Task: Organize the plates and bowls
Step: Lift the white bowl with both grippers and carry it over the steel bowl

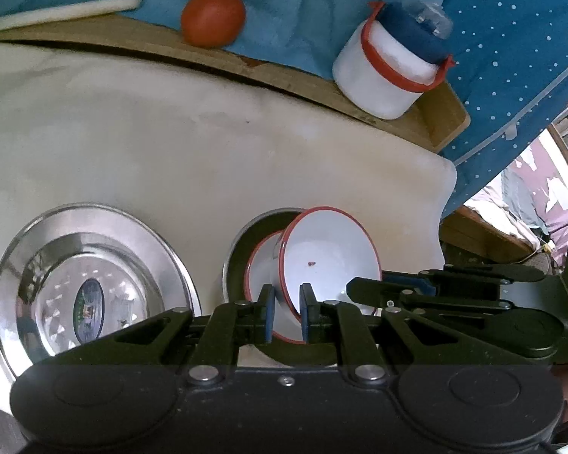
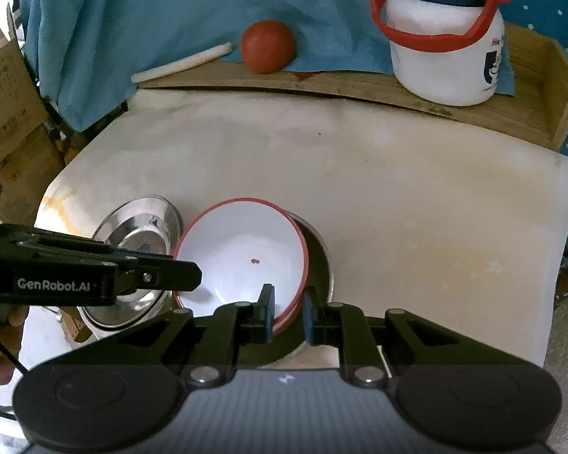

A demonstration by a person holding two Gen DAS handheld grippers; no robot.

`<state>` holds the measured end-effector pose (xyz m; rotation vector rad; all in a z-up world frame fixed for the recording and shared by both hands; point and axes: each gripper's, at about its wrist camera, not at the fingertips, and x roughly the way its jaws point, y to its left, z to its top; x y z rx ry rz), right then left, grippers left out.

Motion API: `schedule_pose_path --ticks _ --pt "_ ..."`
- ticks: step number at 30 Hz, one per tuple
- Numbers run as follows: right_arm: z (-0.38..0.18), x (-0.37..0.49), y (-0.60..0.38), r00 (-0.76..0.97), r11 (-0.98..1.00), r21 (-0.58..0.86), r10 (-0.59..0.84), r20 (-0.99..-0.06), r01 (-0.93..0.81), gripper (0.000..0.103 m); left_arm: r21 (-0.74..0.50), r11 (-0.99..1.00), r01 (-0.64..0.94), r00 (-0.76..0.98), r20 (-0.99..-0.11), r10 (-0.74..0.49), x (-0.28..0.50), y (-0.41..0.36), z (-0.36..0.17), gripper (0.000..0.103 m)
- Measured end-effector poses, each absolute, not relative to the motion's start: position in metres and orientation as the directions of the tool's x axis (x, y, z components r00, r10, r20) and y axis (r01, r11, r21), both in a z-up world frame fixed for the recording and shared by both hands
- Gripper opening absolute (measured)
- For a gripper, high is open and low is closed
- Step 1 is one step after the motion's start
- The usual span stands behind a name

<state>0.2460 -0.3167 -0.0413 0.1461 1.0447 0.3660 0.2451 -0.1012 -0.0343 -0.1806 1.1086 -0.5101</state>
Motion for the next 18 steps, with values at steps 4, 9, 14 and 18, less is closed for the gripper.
schedule_pose_path --ticks 4,9,14,18 --pt "-0.0425 0.2471 -0.3148 0.436 0.929 0.288 0.365 -0.823 -0.233 0.017 -0.386 0.875 0.291 0.34 -0.813 -0.472 0.2449 -0.1016 -0.0365 0.014" --pt "-0.044 0.25 -0.3151 0.424 0.927 0.288 0.368 -0.827 -0.242 0.017 -0.385 0.879 0.283 0.332 -0.82 -0.466 0.2464 -0.1022 -0.039 0.014" --pt "-0.0465 0.252 -0.3152 0.414 0.926 0.286 0.368 -0.833 -0.248 0.017 -0.381 0.881 0.281 0.323 -0.827 -0.461 0.2489 -0.1049 -0.0412 0.014" --pt "-0.0481 0.2529 -0.3137 0.408 0.924 0.288 0.371 -0.834 -0.251 0.018 -0.377 0.884 0.277 0.316 -0.833 -0.454 0.2515 -0.1077 -0.043 0.014"
